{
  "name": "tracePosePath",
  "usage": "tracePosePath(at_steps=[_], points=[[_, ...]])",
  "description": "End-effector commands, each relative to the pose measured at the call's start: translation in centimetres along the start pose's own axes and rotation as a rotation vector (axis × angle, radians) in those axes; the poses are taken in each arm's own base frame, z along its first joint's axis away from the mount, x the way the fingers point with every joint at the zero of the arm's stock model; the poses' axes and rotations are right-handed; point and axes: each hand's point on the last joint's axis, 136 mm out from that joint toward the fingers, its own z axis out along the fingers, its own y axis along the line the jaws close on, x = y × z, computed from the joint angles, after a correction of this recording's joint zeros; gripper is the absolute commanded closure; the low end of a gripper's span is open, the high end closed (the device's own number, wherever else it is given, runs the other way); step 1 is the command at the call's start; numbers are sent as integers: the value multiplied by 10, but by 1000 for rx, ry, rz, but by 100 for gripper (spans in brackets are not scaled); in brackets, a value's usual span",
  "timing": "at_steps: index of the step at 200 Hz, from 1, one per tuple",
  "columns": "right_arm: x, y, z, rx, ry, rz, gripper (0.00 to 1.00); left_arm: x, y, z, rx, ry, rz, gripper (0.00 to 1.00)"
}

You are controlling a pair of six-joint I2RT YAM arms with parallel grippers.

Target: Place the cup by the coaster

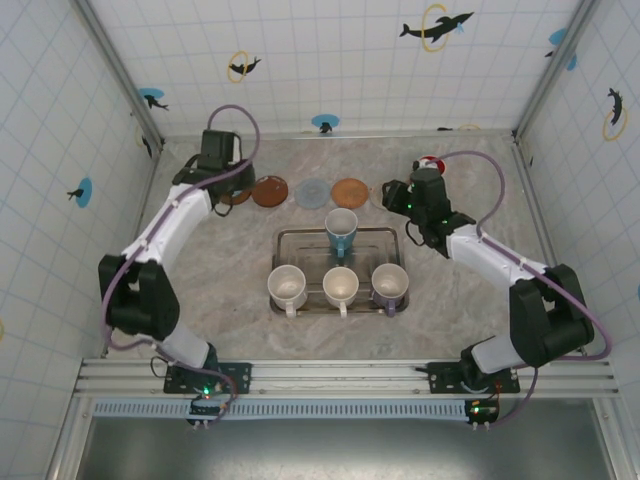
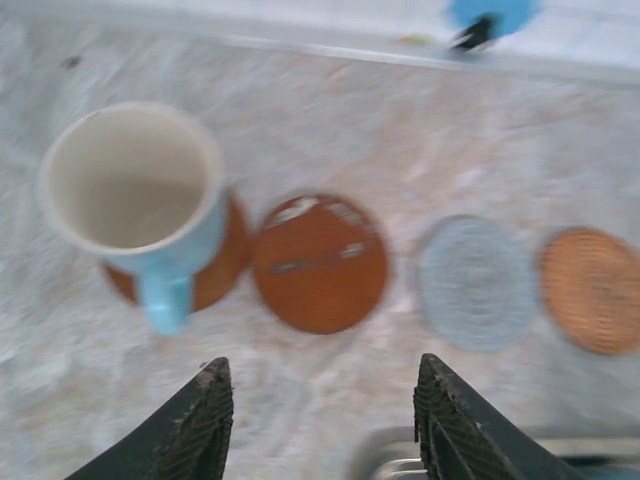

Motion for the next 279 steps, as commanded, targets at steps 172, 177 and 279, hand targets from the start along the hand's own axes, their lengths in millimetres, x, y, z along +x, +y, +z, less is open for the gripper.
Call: tracePosePath(at_steps=[172, 177, 279], points=[[68, 49, -34, 142, 310, -370, 23, 36, -56, -75, 199, -269, 108, 22], [72, 49, -35, 141, 318, -372, 23, 34, -55, -78, 197, -278, 106, 20], [126, 66, -45, 98, 419, -379, 25, 34, -50, -84, 180, -304, 103, 16]])
